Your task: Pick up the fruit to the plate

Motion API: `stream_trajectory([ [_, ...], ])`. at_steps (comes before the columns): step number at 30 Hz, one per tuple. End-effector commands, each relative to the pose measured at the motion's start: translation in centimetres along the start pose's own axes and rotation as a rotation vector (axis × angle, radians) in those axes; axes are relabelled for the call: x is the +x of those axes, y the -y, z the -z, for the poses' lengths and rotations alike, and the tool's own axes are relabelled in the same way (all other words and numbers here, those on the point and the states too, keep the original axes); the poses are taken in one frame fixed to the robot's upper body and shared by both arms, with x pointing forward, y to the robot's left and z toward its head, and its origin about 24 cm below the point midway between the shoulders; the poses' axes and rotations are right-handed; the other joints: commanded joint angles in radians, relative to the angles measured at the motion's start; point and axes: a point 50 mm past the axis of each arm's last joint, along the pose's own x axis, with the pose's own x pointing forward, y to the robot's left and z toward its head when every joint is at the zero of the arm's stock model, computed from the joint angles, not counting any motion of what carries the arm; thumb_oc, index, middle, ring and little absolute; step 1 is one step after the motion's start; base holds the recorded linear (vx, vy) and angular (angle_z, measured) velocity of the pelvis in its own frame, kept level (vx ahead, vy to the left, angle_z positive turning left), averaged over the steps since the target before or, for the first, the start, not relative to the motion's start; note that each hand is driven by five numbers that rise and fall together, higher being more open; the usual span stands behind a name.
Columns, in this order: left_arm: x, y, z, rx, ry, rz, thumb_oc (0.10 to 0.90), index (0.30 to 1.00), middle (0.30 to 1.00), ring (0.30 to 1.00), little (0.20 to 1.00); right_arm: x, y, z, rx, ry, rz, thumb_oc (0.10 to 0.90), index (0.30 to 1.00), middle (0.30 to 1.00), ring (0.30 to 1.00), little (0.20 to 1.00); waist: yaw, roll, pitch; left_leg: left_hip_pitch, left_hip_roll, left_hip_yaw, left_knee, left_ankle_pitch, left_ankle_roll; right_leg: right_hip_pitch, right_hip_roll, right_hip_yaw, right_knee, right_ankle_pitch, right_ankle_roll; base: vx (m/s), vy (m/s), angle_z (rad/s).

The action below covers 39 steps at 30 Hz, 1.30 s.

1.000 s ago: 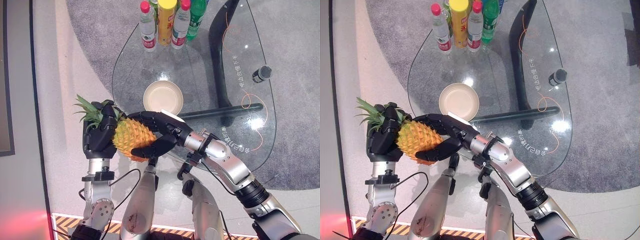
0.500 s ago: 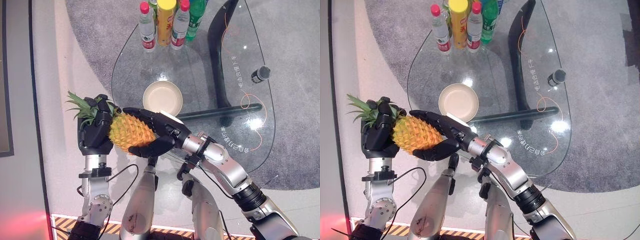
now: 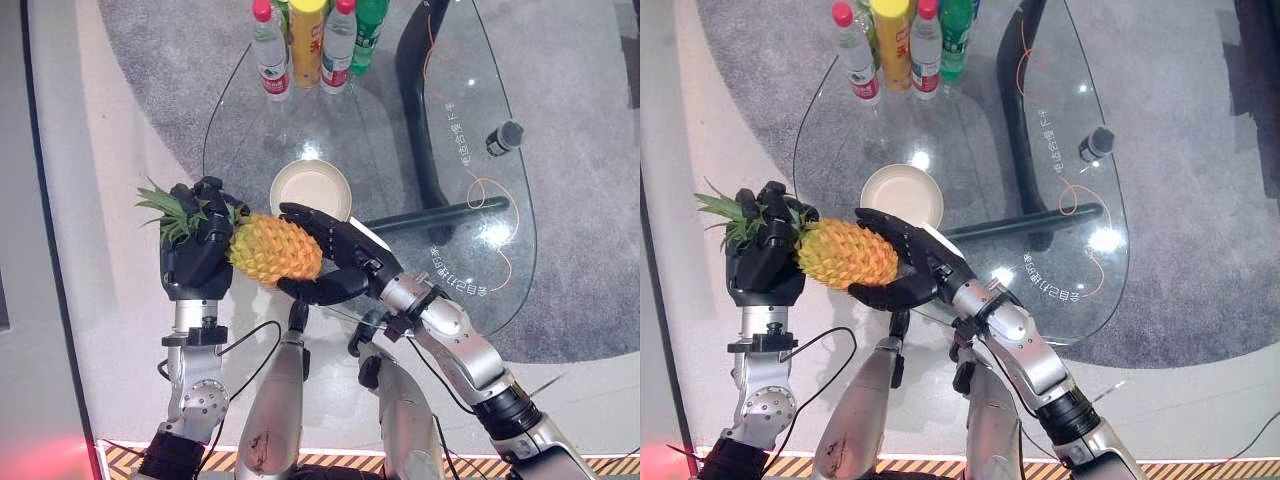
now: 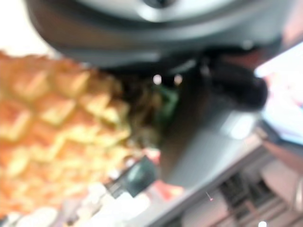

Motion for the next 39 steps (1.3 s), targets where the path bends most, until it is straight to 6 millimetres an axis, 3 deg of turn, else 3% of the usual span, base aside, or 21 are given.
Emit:
stream_trajectory([
  [1, 3.2, 5.5, -6.5, 0.015, 0.403, 0.330, 0.100, 0.300, 0.300, 0.300, 0.200, -2.5, 3.2, -1.8, -0.162, 0.039, 0.159, 0.800, 0.900, 0.900, 0.900, 0.900, -0.003, 0.022, -0.024, 0.026, -0.059, 0.007, -0.004, -0.058, 0.037, 0.030, 0.018, 0.002, 0.073, 0.022, 0.078, 0.00, 0.000, 0.00],
  [14, 2.7, 5.1, -7.4, 0.185, 0.460, 0.255, 0.100, 0.300, 0.300, 0.300, 0.200, -4.7, 3.7, -1.2, -0.099, 0.046, 0.180, 0.800, 0.900, 0.900, 0.900, 0.900, -0.033, 0.040, -0.024, 0.020, -0.054, 0.022, 0.012, -0.069, 0.040, 0.013, 0.018, 0.026, 0.089, 0.011, 0.080, 0.00, 0.015, -0.04],
  [23, 2.9, 6.4, -8.4, 0.401, 0.584, 0.211, 0.100, 0.300, 0.300, 0.300, 0.200, -4.8, 3.4, -0.5, -0.059, 0.000, 0.136, 0.800, 0.900, 0.900, 0.900, 0.900, -0.046, 0.044, -0.024, -0.010, -0.049, 0.027, 0.027, -0.061, 0.035, -0.019, 0.019, 0.030, 0.102, 0.006, 0.071, 0.00, 0.002, 0.00],
  [39, 4.7, 7.3, -6.4, 0.702, 0.666, 0.112, 0.100, 0.300, 0.300, 0.300, 0.200, -3.8, 1.7, 1.9, 0.018, -0.138, -0.003, 0.800, 0.900, 0.900, 0.900, 0.900, -0.083, 0.036, -0.024, -0.100, -0.036, 0.052, 0.067, -0.060, 0.024, -0.113, 0.033, 0.059, 0.123, 0.011, 0.069, 0.00, 0.024, -0.02],
])
